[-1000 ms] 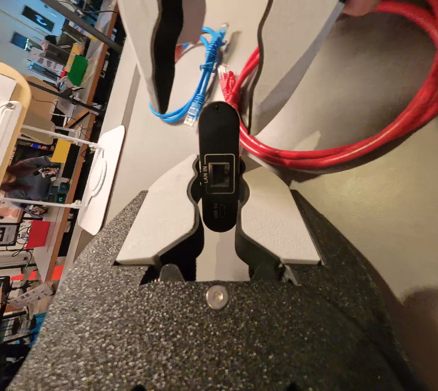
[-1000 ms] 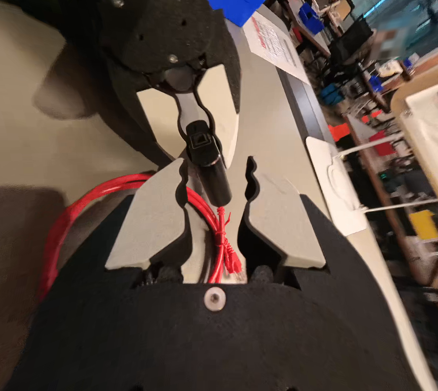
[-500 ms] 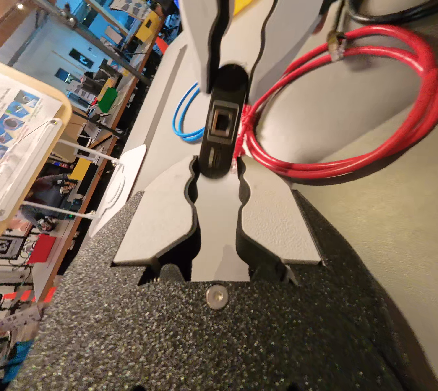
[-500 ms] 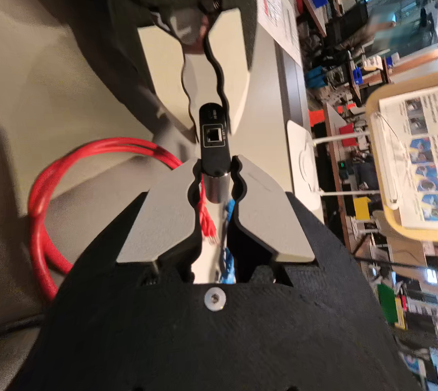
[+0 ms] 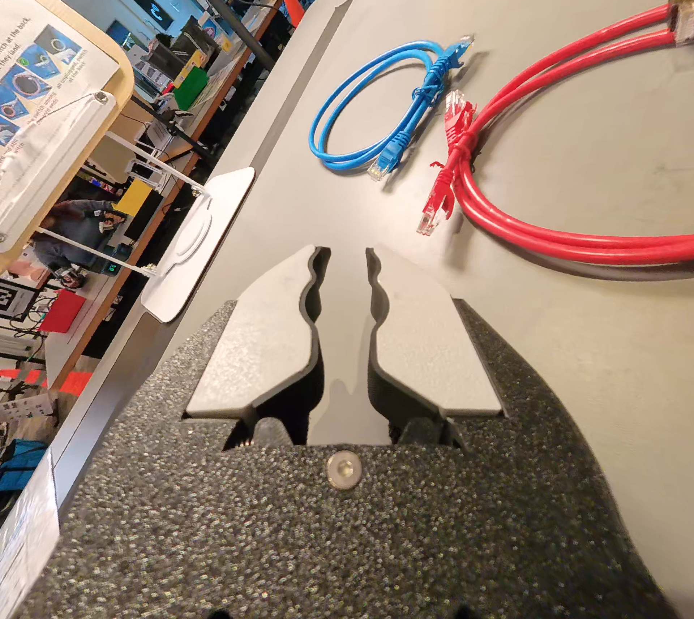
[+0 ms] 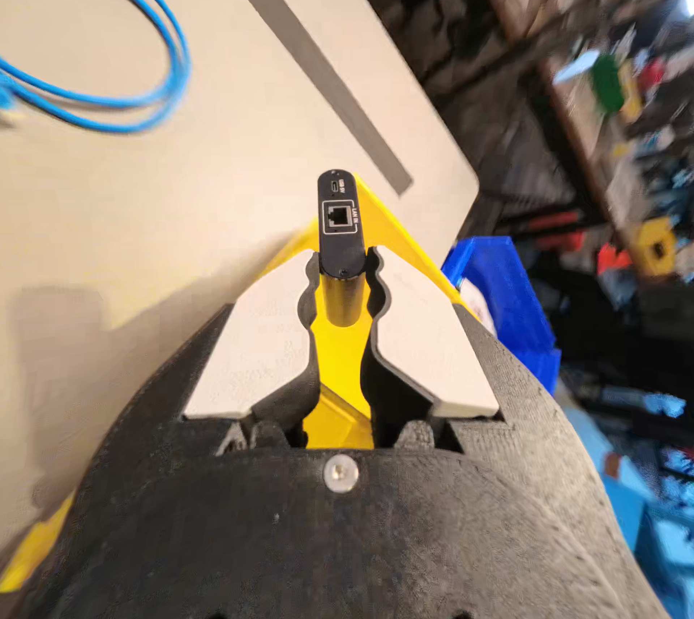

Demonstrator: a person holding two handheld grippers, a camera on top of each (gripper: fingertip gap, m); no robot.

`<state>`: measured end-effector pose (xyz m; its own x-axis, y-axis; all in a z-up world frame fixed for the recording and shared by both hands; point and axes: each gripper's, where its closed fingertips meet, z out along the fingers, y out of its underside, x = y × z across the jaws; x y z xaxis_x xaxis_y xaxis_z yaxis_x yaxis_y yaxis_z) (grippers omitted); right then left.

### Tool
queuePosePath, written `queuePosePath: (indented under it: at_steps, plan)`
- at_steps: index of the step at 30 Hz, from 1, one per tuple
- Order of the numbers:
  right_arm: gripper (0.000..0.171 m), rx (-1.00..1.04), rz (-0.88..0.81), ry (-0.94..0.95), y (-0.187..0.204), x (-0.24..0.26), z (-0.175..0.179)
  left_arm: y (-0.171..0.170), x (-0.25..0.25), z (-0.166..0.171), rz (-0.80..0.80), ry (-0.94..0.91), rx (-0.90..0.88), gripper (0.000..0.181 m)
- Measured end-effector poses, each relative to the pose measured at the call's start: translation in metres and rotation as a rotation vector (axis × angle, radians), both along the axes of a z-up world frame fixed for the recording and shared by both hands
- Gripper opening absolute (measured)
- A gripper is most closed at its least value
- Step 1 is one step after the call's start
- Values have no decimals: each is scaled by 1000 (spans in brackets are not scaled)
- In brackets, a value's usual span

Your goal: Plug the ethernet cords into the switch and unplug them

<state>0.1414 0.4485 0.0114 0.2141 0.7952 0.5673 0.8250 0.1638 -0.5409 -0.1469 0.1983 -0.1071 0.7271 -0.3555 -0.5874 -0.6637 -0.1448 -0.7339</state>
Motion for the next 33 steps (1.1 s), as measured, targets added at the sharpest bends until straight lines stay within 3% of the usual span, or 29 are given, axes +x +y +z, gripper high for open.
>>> queuePosePath:
  at_steps: [5, 10, 25, 30, 33]
  plan:
    - [24, -302, -81, 34, 53, 26, -48, 1, 0, -2, 6, 22, -5, 22]
    - [24, -342, -126, -64, 77, 31, -93, 1, -3, -2, 18, 24, -2, 22]
    - [27, -456, -375, -225, 84, 74, -108, 0, -3, -4, 10, 38, -10, 22]
    - [38, -438, -389, -236, 87, 78, -105, 0, -3, -3, 12, 24, -5, 22]
    - [40, -380, -349, -165, 79, 69, -84, 0, -3, -2, 12, 23, -2, 22]
